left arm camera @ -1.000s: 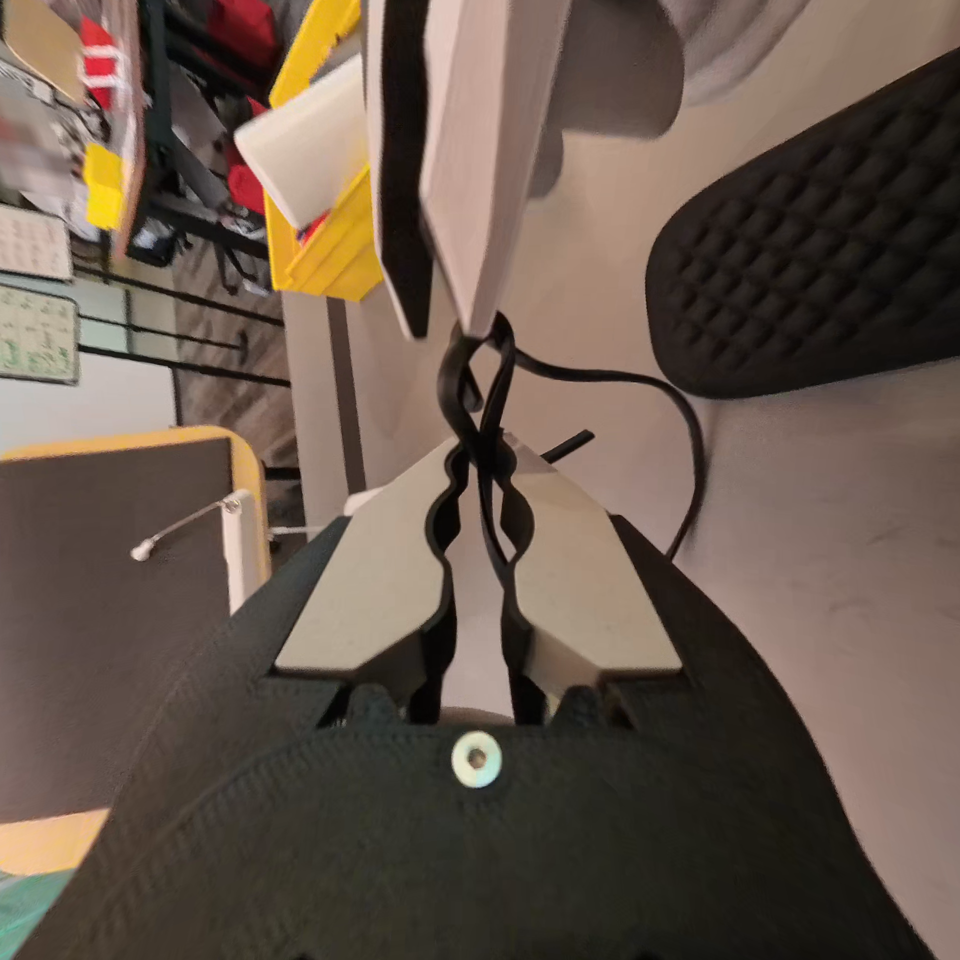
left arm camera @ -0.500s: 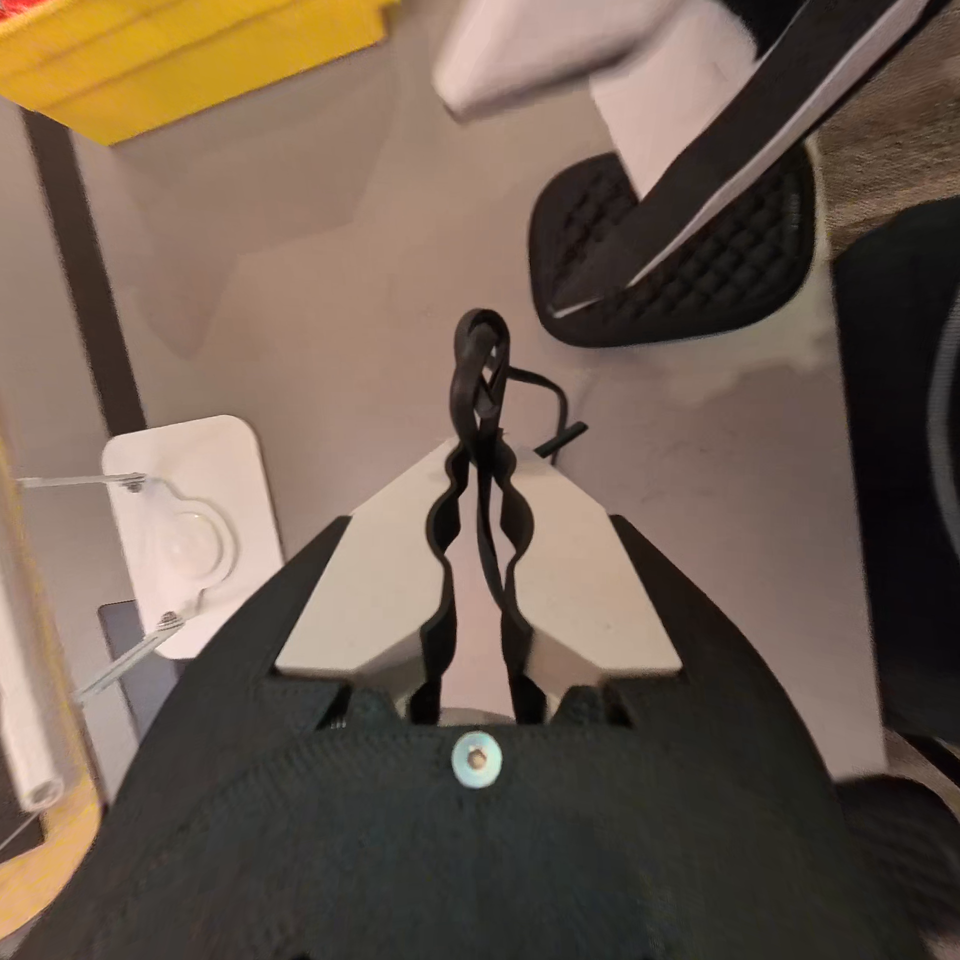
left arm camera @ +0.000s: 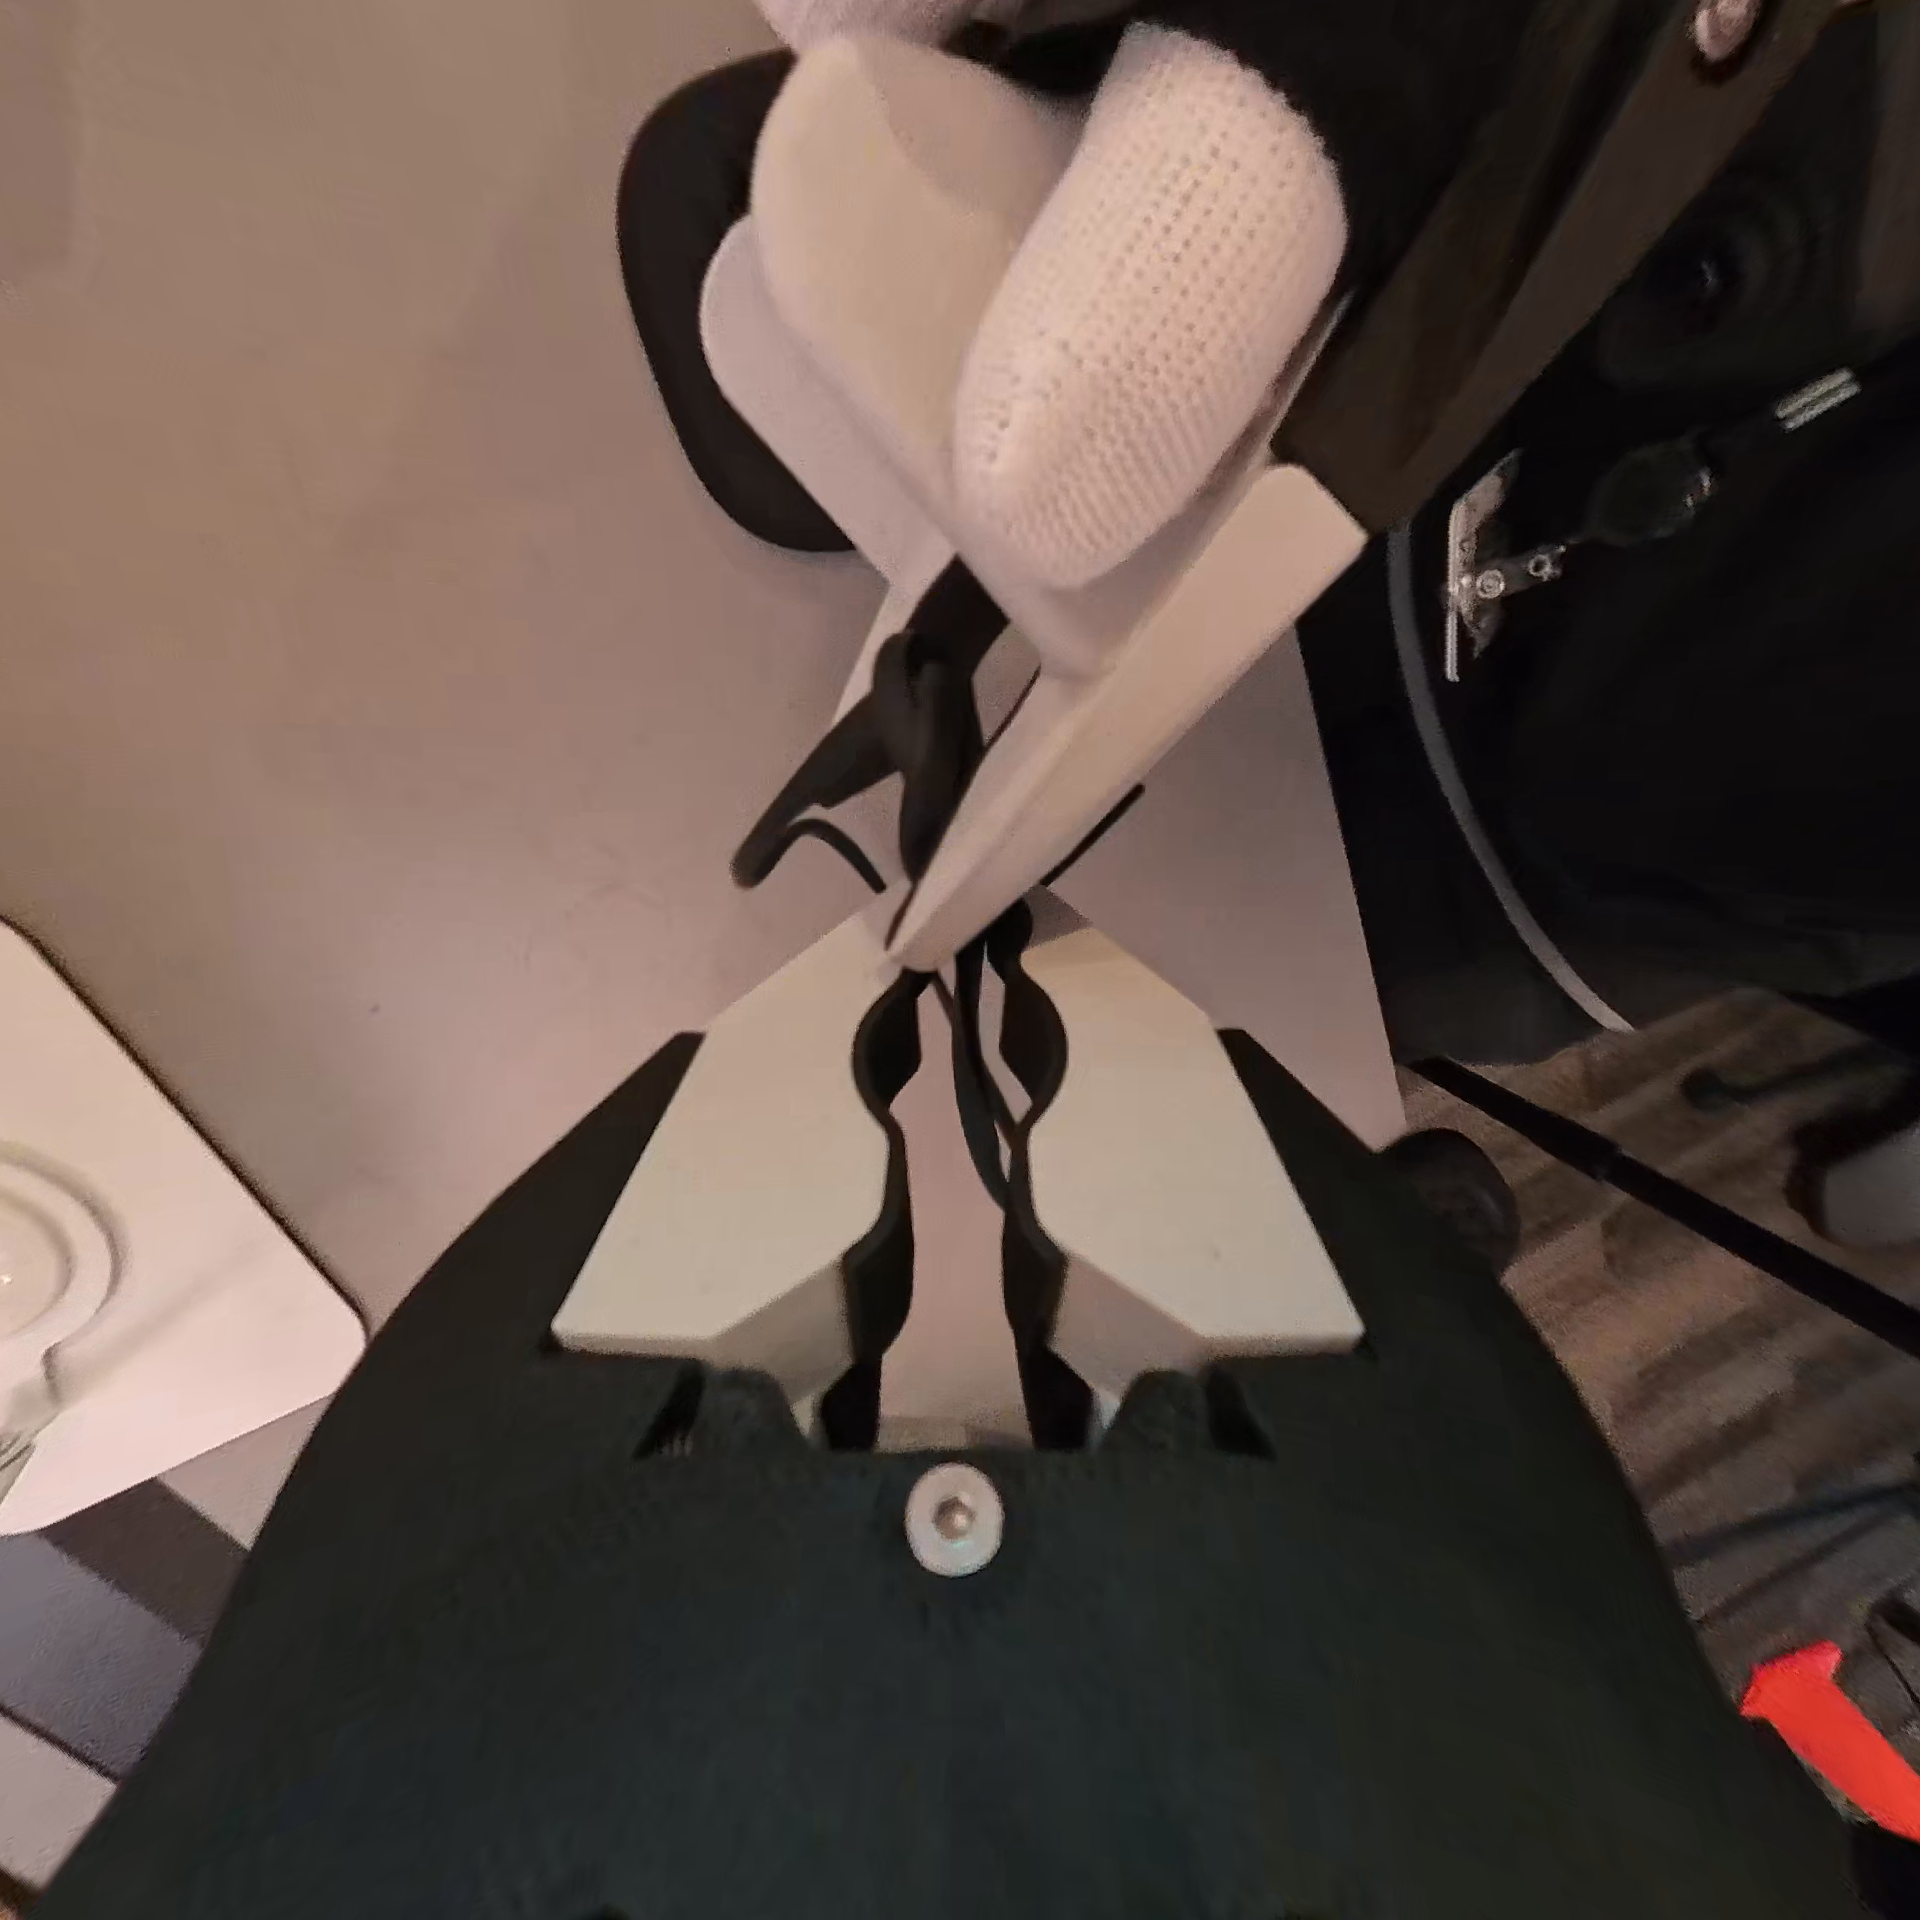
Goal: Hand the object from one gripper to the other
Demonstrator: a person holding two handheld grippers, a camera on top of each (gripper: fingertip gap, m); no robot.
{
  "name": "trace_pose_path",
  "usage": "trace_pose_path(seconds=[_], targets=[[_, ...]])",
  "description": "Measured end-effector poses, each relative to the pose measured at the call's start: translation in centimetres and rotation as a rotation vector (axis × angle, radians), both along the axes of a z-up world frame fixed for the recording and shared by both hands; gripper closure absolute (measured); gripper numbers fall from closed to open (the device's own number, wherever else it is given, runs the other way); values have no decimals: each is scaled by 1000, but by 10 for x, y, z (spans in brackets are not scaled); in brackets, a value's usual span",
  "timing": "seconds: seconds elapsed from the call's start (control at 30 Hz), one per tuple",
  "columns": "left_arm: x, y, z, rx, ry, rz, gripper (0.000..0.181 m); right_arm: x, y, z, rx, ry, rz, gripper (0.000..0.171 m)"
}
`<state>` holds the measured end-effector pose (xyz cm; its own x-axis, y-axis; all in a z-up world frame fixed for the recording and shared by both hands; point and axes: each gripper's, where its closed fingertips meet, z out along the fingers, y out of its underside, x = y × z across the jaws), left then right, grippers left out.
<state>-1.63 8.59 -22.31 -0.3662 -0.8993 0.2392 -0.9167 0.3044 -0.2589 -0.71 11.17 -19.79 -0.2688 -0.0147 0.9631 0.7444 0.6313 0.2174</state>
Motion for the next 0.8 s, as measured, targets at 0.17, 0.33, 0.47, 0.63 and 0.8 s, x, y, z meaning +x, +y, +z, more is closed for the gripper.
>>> trace_pose_path(seconds=[0.17, 0.33, 0.47, 0.63, 0.8], targets=[[-1, -7, 3, -83, 13, -22, 174, -6, -5, 12, 71, 44, 55, 158], [5, -2, 9, -77, -31, 4, 173, 1, 2, 11, -15, 100, 10, 171], [14, 9, 14, -25, -114, 64, 171, 10, 12, 15, -105, 184, -46, 171], [21, 42, 29, 181, -289, 212, 145, 33, 32, 8, -284, 301, -168, 171], [22, 51, 36, 417, -493, 324, 105, 47, 45, 7, -531, 518, -249, 171]])
